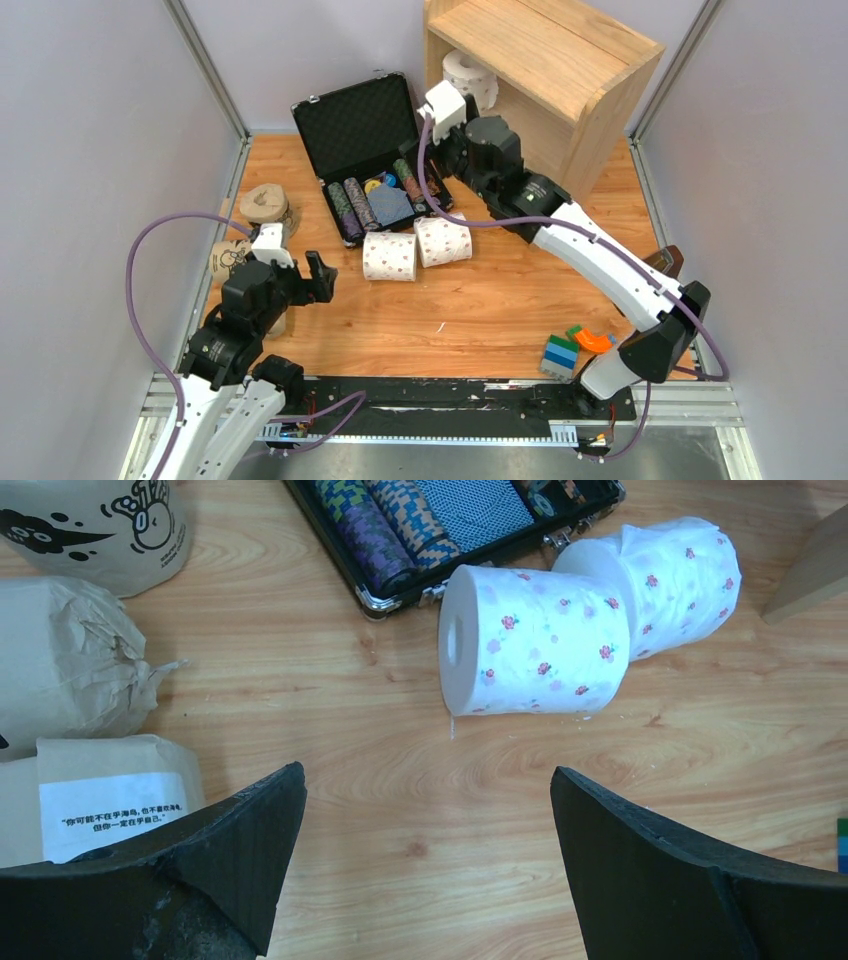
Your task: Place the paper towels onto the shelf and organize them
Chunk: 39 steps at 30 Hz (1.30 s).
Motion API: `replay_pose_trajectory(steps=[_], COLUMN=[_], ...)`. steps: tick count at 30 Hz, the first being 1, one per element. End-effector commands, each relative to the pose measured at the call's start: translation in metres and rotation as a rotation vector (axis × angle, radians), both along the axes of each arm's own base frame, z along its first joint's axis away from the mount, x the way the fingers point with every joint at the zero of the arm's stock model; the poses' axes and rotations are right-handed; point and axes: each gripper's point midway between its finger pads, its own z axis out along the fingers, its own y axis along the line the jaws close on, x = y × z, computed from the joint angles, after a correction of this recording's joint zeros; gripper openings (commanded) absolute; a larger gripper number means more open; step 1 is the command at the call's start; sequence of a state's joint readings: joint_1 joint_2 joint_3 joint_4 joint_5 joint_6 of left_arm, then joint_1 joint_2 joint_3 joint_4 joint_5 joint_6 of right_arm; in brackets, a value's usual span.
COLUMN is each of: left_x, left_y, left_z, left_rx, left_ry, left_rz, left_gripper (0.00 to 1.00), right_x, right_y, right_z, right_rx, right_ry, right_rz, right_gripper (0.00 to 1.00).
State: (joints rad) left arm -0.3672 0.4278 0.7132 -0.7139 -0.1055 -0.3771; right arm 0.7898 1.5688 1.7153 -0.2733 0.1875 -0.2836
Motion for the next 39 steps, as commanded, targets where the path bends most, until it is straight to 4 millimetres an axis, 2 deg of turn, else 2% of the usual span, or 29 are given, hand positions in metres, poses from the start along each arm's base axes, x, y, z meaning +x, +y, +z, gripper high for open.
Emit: replay_pose_trajectory(steps=[1,3,6,11,15,19,25,29,35,39], left_x=[0.002,0.002,0.002,0.002,0.001,0.001,0.001,0.002,0.004,0.006], left_y=[-0.006,-0.008,-0.01,-0.011,-0.013,-0.015,-0.017,-0.016,-0.012,-0.007], left_z=[0.011,0.011,0.011,0.009,0.01,0.008,0.008,0.007,0.008,0.009], left_rx=[-0.027,-0.029,-0.033,-0.035,-0.037,-0.036,-0.034,-0.024,-0.021,-0.008], left_ry=[-0.044,-0.043,-0.042,-0.035,-0.039,-0.033,-0.029,-0.015,-0.027,-0.027], left_rz=[-0.023,-0.035,-0.045,-0.048,-0.057,-0.067,-0.081,-0.08,-0.052,-0.024], left_gripper=[1.0,1.0,1.0,1.0,1.0,1.0,1.0,1.0,1.0,1.0], right_x=[-0.03,-0.041,-0.054,-0.059,-0.053,-0.048,-0.054,-0.059,-0.053,-0.049], right_y=[-0.017,-0.024,-0.031,-0.034,-0.025,-0.017,-0.006,0.002,0.015,0.021], right_z=[-0.067,-0.098,-0.134,-0.181,-0.214,-0.233,-0.27,-0.278,-0.275,-0.28], right_rx=[0.066,0.085,0.098,0.079,-0.041,-0.187,-0.362,-0.428,-0.429,-0.444], right_ry=[0.262,0.357,0.461,0.585,0.64,0.636,0.648,0.649,0.637,0.636], right_rz=[-0.081,-0.108,-0.141,-0.215,-0.242,-0.299,-0.339,-0.291,-0.26,-0.252], right_gripper=[1.0,1.0,1.0,1.0,0.99,0.98,0.98,0.97,0.97,0.97])
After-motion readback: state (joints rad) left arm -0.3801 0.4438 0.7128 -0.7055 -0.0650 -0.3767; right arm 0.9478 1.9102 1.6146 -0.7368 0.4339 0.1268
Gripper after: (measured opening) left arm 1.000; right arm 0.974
